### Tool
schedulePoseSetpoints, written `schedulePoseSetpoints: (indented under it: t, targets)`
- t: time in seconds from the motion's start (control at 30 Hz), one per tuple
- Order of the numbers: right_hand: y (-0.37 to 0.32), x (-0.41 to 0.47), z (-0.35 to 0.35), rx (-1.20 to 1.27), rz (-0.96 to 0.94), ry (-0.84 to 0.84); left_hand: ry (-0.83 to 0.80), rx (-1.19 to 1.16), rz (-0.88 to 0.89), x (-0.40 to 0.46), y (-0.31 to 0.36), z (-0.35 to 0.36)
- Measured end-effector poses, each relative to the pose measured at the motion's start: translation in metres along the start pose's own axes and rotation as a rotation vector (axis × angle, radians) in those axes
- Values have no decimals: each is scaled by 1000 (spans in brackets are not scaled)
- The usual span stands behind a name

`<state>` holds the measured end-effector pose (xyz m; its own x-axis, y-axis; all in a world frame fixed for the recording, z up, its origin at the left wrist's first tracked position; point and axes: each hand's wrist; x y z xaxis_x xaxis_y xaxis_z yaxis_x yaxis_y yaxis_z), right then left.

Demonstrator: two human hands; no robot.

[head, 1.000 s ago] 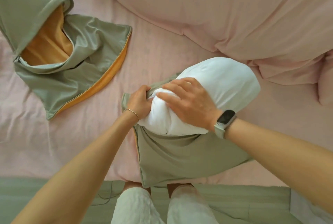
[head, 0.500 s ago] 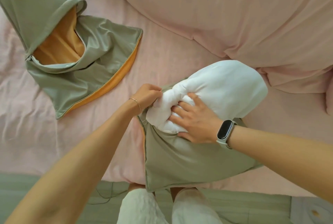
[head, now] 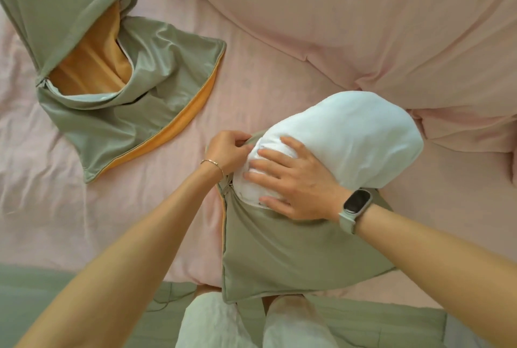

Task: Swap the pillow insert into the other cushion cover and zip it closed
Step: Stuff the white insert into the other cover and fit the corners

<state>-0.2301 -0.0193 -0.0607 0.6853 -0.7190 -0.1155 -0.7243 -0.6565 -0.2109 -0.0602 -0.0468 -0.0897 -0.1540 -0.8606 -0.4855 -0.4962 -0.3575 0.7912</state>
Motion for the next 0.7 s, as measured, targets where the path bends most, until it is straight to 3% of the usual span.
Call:
schedulePoseSetpoints:
  t: [0.1, 0.17, 0.23, 0.33, 0.47, 0.53, 0.63, 0.7]
  targets:
    - [19, -9, -34, -58, 188, 162, 68, -5, 5, -11, 12, 6]
    - [31, -8, -55, -156, 397, 46, 96, 7, 15, -17, 17, 10]
    - [38, -6, -69, -142, 473, -148, 92, -33, -3, -24, 19, 11]
    - [42, -9, -79, -158, 337, -437, 75, -155, -101, -34, 14, 9]
    - [34, -21, -72, -183, 108, -580, 55, -267, -140, -44, 14, 9]
    - [19, -32, -47, -267, 68, -494, 65, -228, -112, -47, 17, 11]
    - [-7, -33, -3, -422, 187, -255, 83, -115, -80, -46, 20, 16]
    - [-26, -23, 23, -460, 234, -201, 94, -49, -69, -46, 21, 20]
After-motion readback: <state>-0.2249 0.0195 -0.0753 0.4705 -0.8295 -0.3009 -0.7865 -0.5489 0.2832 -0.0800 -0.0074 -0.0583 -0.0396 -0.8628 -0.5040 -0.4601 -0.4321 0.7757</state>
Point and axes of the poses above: each hand's wrist, its own x-axis towards the middle knuckle, its own z-axis out of the palm, y = z × x, and after that the axes turned 14 degrees about z, right-handed
